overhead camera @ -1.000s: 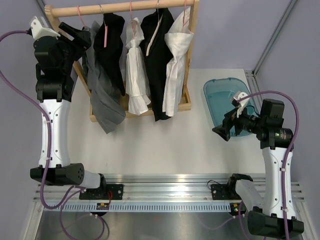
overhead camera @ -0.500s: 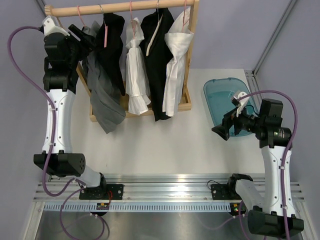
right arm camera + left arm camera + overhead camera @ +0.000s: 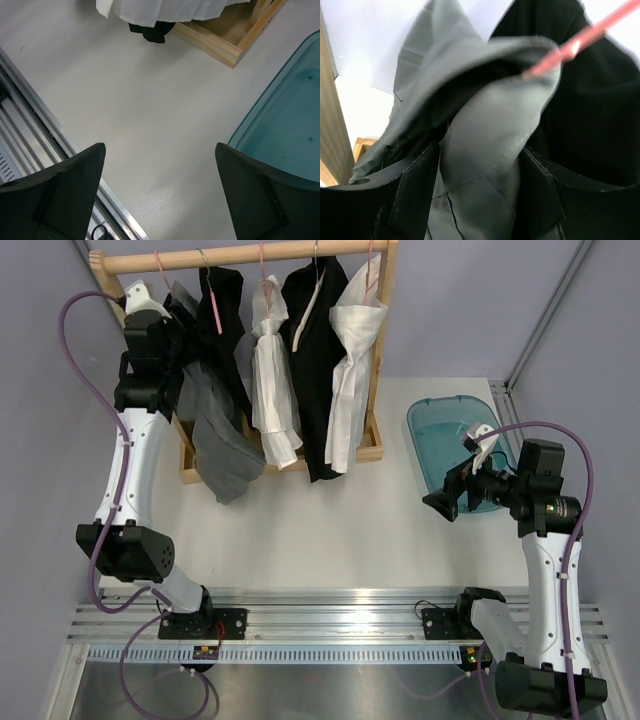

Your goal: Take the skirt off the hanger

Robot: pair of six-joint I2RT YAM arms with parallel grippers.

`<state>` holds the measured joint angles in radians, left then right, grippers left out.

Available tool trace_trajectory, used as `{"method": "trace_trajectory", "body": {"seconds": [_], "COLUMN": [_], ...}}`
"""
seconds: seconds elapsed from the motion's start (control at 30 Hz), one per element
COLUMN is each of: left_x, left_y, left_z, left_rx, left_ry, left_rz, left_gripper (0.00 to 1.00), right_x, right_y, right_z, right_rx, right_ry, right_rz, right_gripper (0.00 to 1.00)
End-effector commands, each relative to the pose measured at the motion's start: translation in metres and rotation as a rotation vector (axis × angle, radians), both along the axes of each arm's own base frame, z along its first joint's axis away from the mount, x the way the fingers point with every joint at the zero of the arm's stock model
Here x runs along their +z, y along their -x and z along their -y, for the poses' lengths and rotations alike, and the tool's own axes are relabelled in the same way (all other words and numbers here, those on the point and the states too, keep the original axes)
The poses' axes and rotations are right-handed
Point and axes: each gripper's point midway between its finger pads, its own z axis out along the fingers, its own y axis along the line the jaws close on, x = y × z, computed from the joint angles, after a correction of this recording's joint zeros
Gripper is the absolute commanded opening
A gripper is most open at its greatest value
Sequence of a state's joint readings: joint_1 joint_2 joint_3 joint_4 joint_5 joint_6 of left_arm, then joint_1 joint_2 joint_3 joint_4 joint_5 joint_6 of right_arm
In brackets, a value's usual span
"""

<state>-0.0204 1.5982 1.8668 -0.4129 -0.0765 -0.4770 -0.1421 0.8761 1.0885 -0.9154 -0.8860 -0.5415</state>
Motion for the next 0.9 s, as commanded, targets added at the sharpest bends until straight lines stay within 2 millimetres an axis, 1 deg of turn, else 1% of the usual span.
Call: {"method": "trace_trajectory", "body": {"seconds": [0.0,0.1,0.13,0.2,0.23,0.27,0.3,0.37,0.4,0.5,0.53,0.57,0.6,0.63,0.67,0.73,0.77,0.87], "left_x": [-0.017,-0.024,-0.032,-0.036,-0.038,-0.038,-0.035,-0.030,-0.025,-0.006,0.000,0.014,0.021,0.027,0.040,0.054,0.064,0.079], "left_y": [-0.005,-0.002,-0.002,-0.002,-0.002,-0.002,-0.002,-0.002,-0.002,0.001,0.003,0.008,0.011,0.014,0.021,0.029,0.038,0.051], "left_z": [-0.009,-0.017,-0.019,-0.020,-0.019,-0.017,-0.017,-0.013,-0.011,-0.003,0.000,0.001,0.004,0.006,0.006,0.008,0.008,0.010], "left_rx": [0.057,0.100,0.113,0.118,0.111,0.104,0.101,0.083,0.073,0.031,0.011,0.002,-0.014,-0.024,-0.028,-0.039,-0.042,-0.060], "left_ry": [-0.082,-0.111,-0.116,-0.117,-0.118,-0.115,-0.112,-0.106,-0.103,-0.093,-0.091,-0.090,-0.093,-0.095,-0.099,-0.104,-0.109,-0.117], "left_rz": [-0.016,-0.031,-0.045,-0.052,-0.053,-0.050,-0.040,-0.024,-0.007,0.043,0.056,0.085,0.101,0.113,0.142,0.176,0.202,0.237], "left_gripper": [0.64,0.65,0.65,0.64,0.62,0.60,0.53,0.42,0.33,0.20,0.12,0.09,0.02,0.00,0.00,0.00,0.00,0.00], "right_x": [0.006,0.005,0.004,0.005,0.005,0.005,0.005,0.006,0.005,0.005,0.004,0.004,0.005,0.004,0.005,0.005,0.005,0.006], "right_y": [0.002,0.002,0.002,0.002,0.002,0.002,0.002,0.002,0.002,0.003,0.003,0.003,0.003,0.004,0.004,0.005,0.005,0.005], "right_z": [-0.005,-0.005,-0.005,-0.005,-0.006,-0.006,-0.006,-0.005,-0.005,-0.005,-0.005,-0.005,-0.005,-0.005,-0.005,-0.006,-0.006,-0.008], "right_rx": [0.023,0.021,0.021,0.021,0.021,0.021,0.021,0.020,0.020,0.020,0.020,0.020,0.020,0.020,0.019,0.022,0.023,0.029], "right_ry": [-0.021,-0.021,-0.024,-0.027,-0.028,-0.028,-0.028,-0.027,-0.026,-0.025,-0.026,-0.025,-0.025,-0.026,-0.026,-0.028,-0.032,-0.040], "right_rz": [0.027,0.026,0.021,0.022,0.024,0.024,0.023,0.026,0.023,0.023,0.019,0.020,0.021,0.018,0.019,0.021,0.019,0.014], "right_gripper": [1.00,1.00,1.00,0.99,0.99,1.00,0.99,1.00,1.00,1.00,1.00,0.99,1.00,1.00,1.00,1.00,0.99,0.99]}}
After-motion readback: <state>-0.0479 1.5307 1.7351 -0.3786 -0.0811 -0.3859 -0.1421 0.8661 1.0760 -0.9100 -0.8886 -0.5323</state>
